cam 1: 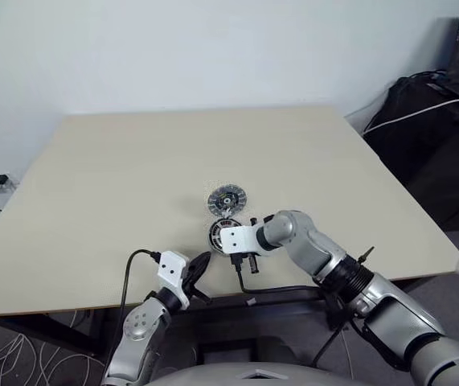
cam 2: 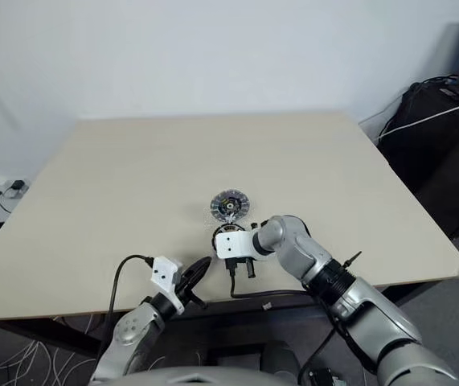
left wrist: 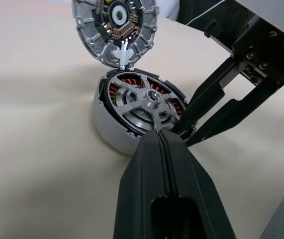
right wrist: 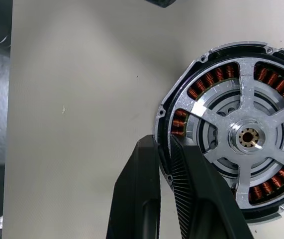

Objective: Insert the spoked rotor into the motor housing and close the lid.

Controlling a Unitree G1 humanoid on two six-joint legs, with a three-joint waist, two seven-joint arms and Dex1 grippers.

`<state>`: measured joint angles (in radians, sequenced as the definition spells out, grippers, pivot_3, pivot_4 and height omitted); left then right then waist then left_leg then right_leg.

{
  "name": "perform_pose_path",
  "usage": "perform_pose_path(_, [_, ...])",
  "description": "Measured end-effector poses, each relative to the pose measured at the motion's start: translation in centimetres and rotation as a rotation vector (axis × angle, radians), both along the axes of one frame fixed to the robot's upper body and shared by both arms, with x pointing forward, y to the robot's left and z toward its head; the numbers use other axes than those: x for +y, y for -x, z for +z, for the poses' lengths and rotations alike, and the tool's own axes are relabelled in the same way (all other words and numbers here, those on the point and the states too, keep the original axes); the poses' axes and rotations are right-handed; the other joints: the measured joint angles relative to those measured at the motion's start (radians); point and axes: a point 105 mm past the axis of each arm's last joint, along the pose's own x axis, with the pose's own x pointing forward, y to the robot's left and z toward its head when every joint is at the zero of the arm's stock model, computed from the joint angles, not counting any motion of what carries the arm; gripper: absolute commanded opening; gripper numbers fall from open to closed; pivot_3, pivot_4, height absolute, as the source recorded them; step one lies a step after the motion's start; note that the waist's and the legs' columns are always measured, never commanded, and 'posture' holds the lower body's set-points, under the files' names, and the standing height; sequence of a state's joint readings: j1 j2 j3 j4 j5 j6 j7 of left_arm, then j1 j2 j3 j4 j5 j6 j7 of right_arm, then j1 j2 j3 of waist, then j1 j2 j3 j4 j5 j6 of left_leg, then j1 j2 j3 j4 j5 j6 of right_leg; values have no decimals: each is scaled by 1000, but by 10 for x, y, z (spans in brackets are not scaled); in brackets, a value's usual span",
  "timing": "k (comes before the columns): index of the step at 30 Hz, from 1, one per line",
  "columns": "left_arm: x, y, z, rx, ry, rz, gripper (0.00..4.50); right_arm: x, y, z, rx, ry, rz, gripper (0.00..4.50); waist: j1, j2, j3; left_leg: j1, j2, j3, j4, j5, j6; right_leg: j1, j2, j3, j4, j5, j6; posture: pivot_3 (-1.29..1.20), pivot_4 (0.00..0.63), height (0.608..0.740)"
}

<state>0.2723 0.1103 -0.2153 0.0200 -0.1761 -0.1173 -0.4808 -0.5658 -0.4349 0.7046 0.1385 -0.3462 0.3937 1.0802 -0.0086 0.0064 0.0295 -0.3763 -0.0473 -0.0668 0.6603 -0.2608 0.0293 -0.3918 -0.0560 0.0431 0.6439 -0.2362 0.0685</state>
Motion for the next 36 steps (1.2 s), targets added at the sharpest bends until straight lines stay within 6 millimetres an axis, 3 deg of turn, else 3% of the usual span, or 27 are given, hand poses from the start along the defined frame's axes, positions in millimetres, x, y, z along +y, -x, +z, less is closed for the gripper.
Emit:
perform_pose_path(6, [-1, 0, 0, 0, 2, 0, 0, -1, 4, 4, 70, -75, -162, 108, 3, 0, 0, -1, 0, 0, 0, 0, 0, -1, 0, 0, 0, 0, 0, 0, 0, 740])
perform_pose_path(17, [-2, 0, 0, 2, 9, 1, 0, -1, 17, 38, 190, -197, -475, 108, 5, 0, 1, -2, -1, -1, -1, -1, 0, -2, -2, -1, 0, -1, 1, 0, 0, 740])
perform_pose_path(27, [-2, 0, 0, 5, 11, -2, 0, 12, 36, 37, 418, -239, -705, 108, -2, 0, 1, -3, -2, -2, -1, -1, -1, -3, -4, -1, 0, 0, 0, 0, 0, 740])
perform_pose_path(36, [-2, 0, -2, 19, 10, -4, 0, 19, 26, 40, 441, -292, -861, 108, -3, 0, 1, -3, -3, -2, -2, -1, -1, -3, -4, -1, 0, 0, 0, 0, 0, 740])
